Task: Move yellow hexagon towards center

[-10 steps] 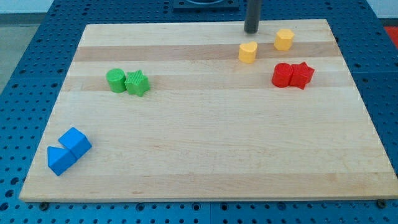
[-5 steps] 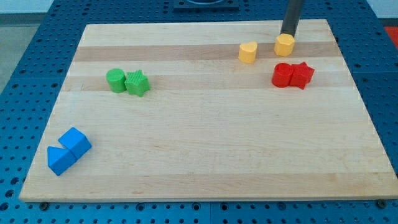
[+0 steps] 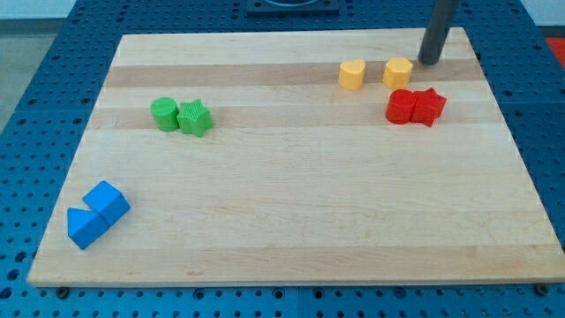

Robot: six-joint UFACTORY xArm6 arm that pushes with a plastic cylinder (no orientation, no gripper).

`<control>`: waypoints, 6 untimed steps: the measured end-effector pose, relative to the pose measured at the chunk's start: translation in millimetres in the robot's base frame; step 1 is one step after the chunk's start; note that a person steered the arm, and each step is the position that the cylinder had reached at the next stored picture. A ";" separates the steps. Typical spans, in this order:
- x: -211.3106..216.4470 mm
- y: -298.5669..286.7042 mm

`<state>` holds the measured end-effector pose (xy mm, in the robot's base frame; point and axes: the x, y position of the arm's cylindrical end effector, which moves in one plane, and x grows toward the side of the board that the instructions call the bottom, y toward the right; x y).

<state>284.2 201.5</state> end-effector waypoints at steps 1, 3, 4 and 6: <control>16.7 -11.7; 28.8 -27.2; 40.5 -59.3; 41.9 -117.8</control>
<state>326.1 83.7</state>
